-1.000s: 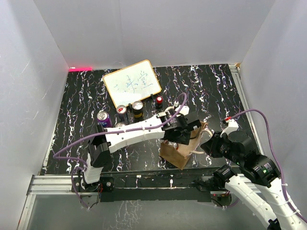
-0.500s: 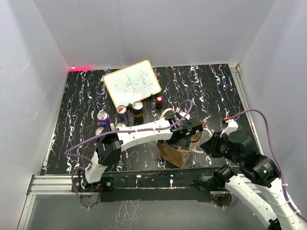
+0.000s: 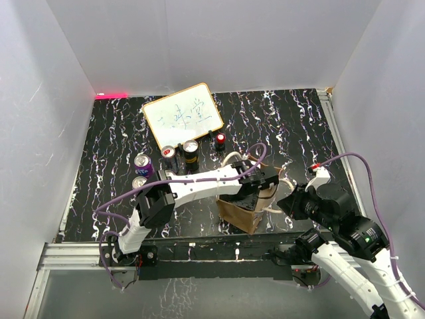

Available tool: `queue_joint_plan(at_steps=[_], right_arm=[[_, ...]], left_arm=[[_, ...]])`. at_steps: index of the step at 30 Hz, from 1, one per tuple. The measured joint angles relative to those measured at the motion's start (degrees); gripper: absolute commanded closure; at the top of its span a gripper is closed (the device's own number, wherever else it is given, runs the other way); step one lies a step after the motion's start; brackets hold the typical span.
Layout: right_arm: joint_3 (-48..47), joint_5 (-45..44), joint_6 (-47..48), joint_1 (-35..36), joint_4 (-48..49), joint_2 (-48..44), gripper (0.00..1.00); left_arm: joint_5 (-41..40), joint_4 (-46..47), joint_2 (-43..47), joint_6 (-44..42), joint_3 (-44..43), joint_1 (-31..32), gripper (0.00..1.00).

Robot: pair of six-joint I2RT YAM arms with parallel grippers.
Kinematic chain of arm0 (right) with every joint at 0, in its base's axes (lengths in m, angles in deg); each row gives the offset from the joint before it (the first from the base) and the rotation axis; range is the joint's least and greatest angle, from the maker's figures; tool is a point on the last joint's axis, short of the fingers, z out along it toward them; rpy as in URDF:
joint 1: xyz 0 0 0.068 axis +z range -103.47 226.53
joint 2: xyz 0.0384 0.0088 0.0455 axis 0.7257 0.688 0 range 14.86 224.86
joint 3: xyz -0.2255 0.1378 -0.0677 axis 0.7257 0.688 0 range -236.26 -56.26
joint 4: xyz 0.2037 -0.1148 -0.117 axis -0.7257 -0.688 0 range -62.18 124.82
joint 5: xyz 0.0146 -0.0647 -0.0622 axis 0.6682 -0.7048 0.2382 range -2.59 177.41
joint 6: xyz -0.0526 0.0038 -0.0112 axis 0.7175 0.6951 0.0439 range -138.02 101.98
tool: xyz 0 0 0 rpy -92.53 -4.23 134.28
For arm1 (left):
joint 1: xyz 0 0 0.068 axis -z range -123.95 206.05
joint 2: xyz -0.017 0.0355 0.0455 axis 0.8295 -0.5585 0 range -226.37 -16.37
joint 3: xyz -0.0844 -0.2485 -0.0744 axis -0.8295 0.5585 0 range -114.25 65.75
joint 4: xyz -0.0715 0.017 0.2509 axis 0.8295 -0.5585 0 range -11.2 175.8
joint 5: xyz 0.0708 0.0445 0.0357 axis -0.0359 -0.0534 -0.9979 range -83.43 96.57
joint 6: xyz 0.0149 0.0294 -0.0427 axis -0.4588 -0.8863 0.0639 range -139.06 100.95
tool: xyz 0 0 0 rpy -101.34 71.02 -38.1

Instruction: Take the beverage out of the canvas bag

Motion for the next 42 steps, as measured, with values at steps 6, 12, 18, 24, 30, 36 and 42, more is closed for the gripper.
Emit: queue_joint_plan(at_steps=[6,12,18,24,30,36,42], right_arm=[[0.0,0.0,-0.1,0.0,0.0,-0.3,0.88],[0.1,-0.1,-0.3,0.0,0.0,-0.3,0.88],[0.2,-0.3,-0.4,0.0,0.0,-0.3,0.88],[0.2,-0.3,-0.8,0.0,0.0,-0.3,0.88],[0.2,-0.3,-1.3,0.0,0.0,-0.3,0.88],[0.2,-0.3,-1.4,0.0,0.8,-0.3,0.92],[-1.3,0.1,-0.9,0.0,1.2,0.3,0.92]], left_arm=[[1.0,-0.3,-0.1,0.0,-1.2,-0.2,0.87],[1.5,-1.9,-1.0,0.4,-8.9,-0.1,0.98],[1.2,-1.1,0.2,1.8,-13.1,-1.0,1.00],[3.3,6.2,8.8,4.3,-5.0,-4.8,1.00],[8.1,21.2,28.1,8.3,10.4,-10.5,1.00],[10.6,35.6,37.2,9.0,15.1,-13.4,1.00],[15.5,42.6,36.3,10.1,15.1,-13.6,1.00]])
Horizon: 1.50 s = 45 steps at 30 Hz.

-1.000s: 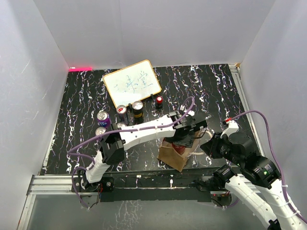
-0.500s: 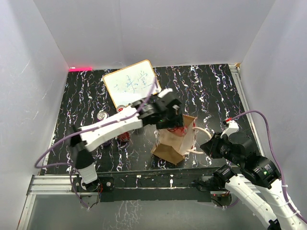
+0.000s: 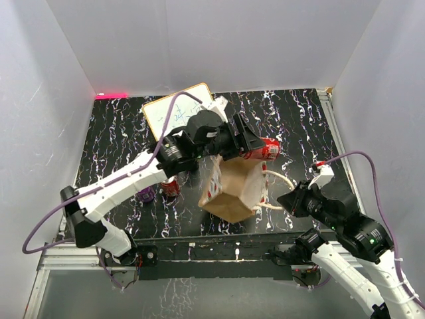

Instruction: Take the beverage out of the canvas bag

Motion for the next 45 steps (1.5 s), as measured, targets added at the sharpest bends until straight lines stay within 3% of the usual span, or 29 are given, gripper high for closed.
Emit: queue_joint_plan(at_steps=[10,16,21,26,30,39,45], right_arm=[[-3.3,-2.4,1.0,0.0,2.2,0.9,0.92],[-1.1,-2.7,0.5,0.0,2.2,1.8,0.92],[-0.2,-2.7,-0.5,0.0,2.4,1.8,0.92],[0.1,-2.7,-0.9,0.0,2.6,1.7,0.92],[0.4,-2.7,-0.9,0.0,2.7,1.5,0.92],[0.4,-3.5,-1.0,0.0,2.9,1.6,0.92],[-2.2,-6.6,-1.9,0.0,3.6,5.1,0.92]], left_arm=[[11.2,8.0,-14.5,4.9,3.4,-0.1,1.00],[13.1,2.3,-18.5,1.7,-6.4,-1.0,1.00],[11.1,-2.4,-17.9,-3.8,-18.9,-4.2,1.00],[2.0,-11.0,-13.8,-7.0,-22.1,-6.9,1.00],[-4.6,-19.0,-10.5,-6.6,-18.3,-8.0,1.00],[-11.1,-32.8,-9.2,-3.4,-1.2,-8.9,1.00],[-13.2,-38.5,-10.3,-4.5,2.0,-10.5,1.00]])
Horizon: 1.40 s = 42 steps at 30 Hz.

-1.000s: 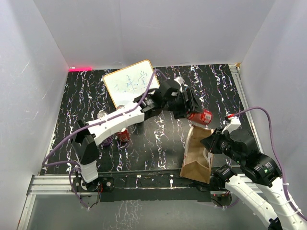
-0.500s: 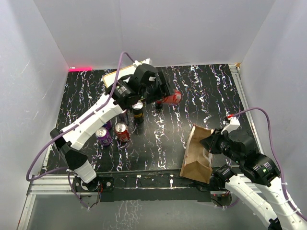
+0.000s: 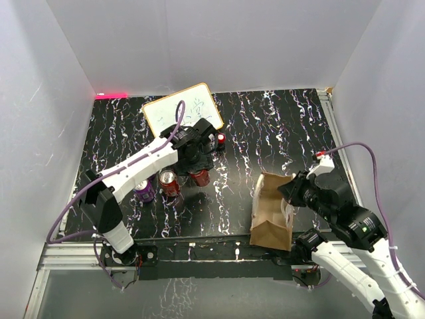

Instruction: Take the beverage out of the canvas bag

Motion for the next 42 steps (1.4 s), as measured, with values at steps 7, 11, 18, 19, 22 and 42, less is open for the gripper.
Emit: queue_joint_plan(at_steps=[7,11,18,19,22,42], right_arm=[[-5.3,-1.3,0.9,0.0,7.4,12.0,0.92],[-10.5,-1.5,3.0,0.0,11.7,20.0,0.92],[-16.6,-4.7,5.2,0.0,17.4,24.9,0.92],[-16.5,-5.4,4.9,0.0,17.5,24.7,0.92],[-15.0,-9.2,2.7,0.0,16.9,23.9,0.92],[-6.7,-23.8,-8.7,0.0,1.5,19.1,0.48]], left_arm=[[-3.8,-1.3,-3.1,-2.2,0.0,-0.7,1.00],[-4.7,-0.9,-5.0,-2.8,0.5,-0.9,1.00],[-5.1,0.6,-5.5,-3.3,3.5,-1.1,1.00],[-5.2,0.8,-5.5,-3.3,3.8,-1.1,0.99],[-5.4,1.6,-5.6,-3.3,5.2,-1.2,0.96],[-5.4,7.6,-8.0,-5.2,8.4,-1.3,0.14]])
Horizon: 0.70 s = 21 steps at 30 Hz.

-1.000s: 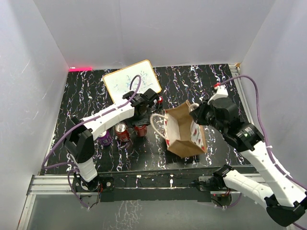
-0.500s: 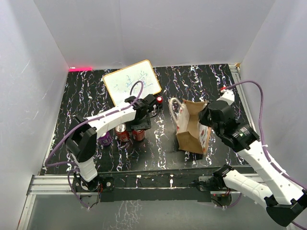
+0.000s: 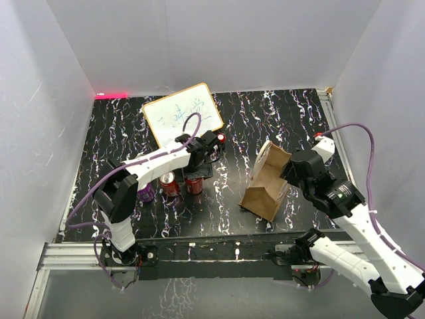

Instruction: Take the beverage out of the canvas bag

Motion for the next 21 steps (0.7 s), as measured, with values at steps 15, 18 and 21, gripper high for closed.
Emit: queue_joint_plan(at_steps=[15,18,21], right_arm=[[-11.5,7.8,11.7,0.0,-9.4,-4.6,0.02],[-17.2,10.1,14.9,0.0,-12.1,-4.6,0.02],[-23.6,13.2,18.7,0.0,-14.5,-3.9,0.02]], left_arm=[[6.4,-0.2,9.4,-0.3,-2.6,0.0,0.03],[8.0,1.6,15.8,-0.3,-4.9,0.0,0.03],[8.6,2.9,21.7,-0.3,-7.2,0.0,0.03]])
